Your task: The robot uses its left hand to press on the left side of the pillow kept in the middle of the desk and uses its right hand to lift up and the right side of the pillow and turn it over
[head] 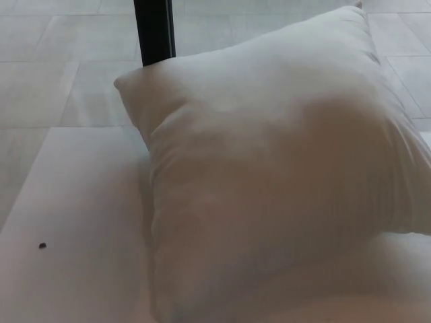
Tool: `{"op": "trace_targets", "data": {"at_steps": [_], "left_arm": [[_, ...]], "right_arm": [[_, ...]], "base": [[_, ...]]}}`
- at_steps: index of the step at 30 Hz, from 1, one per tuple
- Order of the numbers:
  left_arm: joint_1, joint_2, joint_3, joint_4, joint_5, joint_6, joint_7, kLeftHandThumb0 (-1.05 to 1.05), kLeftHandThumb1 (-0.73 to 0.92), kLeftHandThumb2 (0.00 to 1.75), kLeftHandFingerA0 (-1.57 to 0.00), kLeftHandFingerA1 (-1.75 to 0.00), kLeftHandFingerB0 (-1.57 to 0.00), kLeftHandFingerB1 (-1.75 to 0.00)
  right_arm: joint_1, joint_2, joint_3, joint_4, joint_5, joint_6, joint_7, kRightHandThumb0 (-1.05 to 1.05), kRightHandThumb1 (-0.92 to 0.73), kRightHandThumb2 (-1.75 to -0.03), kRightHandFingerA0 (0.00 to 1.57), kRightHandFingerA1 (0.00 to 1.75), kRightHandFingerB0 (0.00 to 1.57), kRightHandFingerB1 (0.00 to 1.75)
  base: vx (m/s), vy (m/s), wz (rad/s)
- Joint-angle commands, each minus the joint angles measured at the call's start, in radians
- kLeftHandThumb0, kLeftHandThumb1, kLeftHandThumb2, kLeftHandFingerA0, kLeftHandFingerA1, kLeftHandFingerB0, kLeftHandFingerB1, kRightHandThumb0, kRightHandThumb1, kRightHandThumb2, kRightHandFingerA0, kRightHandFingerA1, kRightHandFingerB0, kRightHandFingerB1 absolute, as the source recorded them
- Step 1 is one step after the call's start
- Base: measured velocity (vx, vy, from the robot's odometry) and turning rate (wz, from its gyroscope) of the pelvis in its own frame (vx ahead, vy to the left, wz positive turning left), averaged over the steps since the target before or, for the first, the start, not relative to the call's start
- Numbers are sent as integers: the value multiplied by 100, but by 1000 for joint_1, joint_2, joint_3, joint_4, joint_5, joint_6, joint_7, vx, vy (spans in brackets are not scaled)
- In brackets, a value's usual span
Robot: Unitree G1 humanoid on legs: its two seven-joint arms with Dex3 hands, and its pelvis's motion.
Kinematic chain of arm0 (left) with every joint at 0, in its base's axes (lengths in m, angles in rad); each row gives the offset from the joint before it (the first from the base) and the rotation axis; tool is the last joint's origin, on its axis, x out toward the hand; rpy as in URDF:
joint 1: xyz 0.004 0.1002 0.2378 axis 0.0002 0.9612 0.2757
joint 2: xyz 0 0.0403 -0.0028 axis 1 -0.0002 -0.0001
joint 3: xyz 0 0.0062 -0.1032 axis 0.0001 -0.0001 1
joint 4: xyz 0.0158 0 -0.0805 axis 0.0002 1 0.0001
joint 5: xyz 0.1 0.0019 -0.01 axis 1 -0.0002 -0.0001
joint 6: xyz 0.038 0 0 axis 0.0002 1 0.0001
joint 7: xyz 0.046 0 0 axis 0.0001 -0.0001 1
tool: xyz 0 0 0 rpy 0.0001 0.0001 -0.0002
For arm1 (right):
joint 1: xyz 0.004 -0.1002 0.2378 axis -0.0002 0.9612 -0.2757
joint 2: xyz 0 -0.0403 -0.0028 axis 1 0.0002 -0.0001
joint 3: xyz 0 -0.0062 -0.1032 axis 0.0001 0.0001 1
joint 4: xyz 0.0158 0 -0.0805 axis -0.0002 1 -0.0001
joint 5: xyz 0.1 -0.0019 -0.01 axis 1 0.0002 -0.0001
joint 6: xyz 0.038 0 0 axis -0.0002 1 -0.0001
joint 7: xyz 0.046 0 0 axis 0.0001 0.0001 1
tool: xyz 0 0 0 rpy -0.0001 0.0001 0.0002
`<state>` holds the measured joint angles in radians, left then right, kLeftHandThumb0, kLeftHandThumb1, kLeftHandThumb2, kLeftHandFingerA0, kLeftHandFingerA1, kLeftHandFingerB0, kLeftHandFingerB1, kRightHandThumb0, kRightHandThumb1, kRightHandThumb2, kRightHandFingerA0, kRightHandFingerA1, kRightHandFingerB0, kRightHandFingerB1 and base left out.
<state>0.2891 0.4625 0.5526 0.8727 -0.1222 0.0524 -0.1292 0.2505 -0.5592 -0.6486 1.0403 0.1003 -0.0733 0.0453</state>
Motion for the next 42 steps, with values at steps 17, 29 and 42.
{"op": "trace_targets", "data": {"at_steps": [17,29,42], "left_arm": [[-651,-42,144,-688,-432,411,115,-60,53,81,-34,-53,-22,-44],[-713,-151,-114,-877,-446,598,-5,-76,75,63,-9,-42,-9,-22],[-695,-197,-351,-845,-389,744,-78,-92,63,108,0,-46,-3,-10]], "right_arm": [[-716,-166,-184,-390,359,351,55,-105,-47,-94,70,65,33,58],[-836,-27,187,-775,301,611,113,-84,-81,-64,30,37,21,28],[-815,91,379,-756,259,633,165,-94,-71,-112,14,50,4,36]], "base": [[0,0,0],[0,0,0],[0,0,0]]}}
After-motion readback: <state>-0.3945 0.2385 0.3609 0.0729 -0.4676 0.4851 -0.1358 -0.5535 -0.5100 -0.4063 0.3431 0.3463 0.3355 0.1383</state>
